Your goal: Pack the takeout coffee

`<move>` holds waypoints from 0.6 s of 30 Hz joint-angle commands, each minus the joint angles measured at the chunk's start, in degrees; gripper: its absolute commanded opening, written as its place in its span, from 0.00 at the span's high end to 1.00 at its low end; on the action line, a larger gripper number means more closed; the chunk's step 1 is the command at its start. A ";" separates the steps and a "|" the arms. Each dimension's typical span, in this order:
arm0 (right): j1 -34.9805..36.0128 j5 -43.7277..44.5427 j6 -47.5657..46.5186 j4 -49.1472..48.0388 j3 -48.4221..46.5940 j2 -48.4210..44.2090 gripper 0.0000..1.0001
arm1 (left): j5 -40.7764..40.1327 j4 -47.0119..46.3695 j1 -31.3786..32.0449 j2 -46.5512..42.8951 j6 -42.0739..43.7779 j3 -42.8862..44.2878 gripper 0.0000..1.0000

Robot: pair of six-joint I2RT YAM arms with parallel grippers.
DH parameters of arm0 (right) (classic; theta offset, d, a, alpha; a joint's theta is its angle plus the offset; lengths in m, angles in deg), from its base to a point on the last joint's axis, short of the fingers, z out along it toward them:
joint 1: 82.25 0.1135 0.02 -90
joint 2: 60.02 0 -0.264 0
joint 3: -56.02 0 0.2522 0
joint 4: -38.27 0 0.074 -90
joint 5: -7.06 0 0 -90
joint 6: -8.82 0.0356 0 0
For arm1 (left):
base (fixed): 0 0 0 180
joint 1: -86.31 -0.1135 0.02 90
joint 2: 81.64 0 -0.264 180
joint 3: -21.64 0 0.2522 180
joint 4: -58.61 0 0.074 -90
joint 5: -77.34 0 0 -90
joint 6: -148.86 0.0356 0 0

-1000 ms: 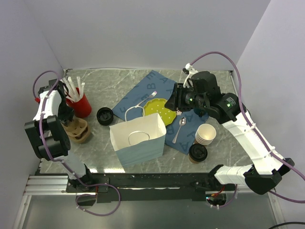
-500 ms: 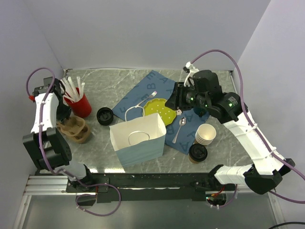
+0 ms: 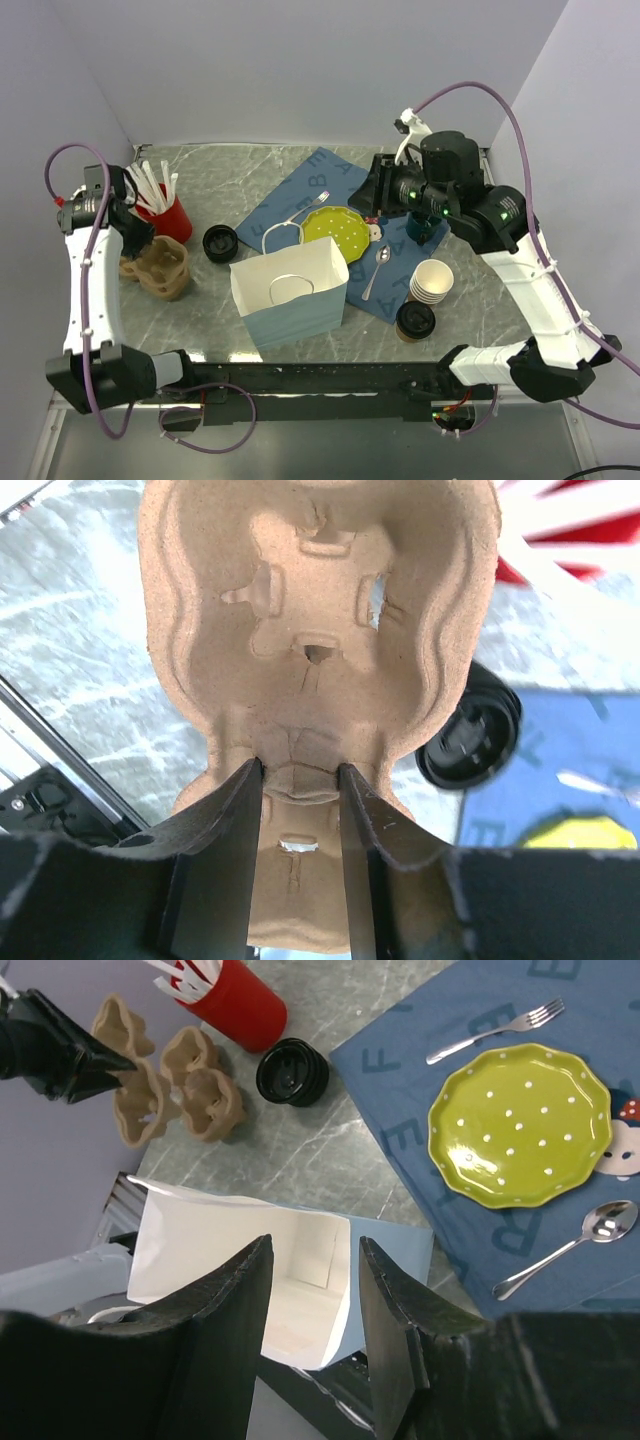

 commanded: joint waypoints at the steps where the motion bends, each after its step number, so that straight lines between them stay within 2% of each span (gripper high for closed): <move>1: 0.23 1.04 -1.02 -1.35 -6.87 1.86 0.52 | 3.12 4.65 0.64 -4.37 0.09 3.59 0.63; 5: 0.14 1.48 -2.07 -1.00 -12.57 4.06 0.52 | 5.66 7.82 0.73 -5.25 2.54 7.02 0.63; 10: 0.14 1.75 -2.08 -1.00 -13.12 4.59 0.51 | 10.40 9.23 0.81 -4.90 6.06 11.84 0.63; 15: 0.14 -3.87 -2.68 -4.60 -12.94 5.47 0.50 | 15.24 7.74 2.83 -4.55 7.82 13.88 0.64; 16: 0.23 -4.75 -4.17 -4.60 -14.16 7.39 0.49 | 16.30 7.04 3.36 -4.99 8.08 13.27 0.64; 18: 0.23 -3.45 -4.71 -0.66 -22.57 10.90 0.49 | 20.16 4.14 5.90 -5.43 8.18 10.38 0.65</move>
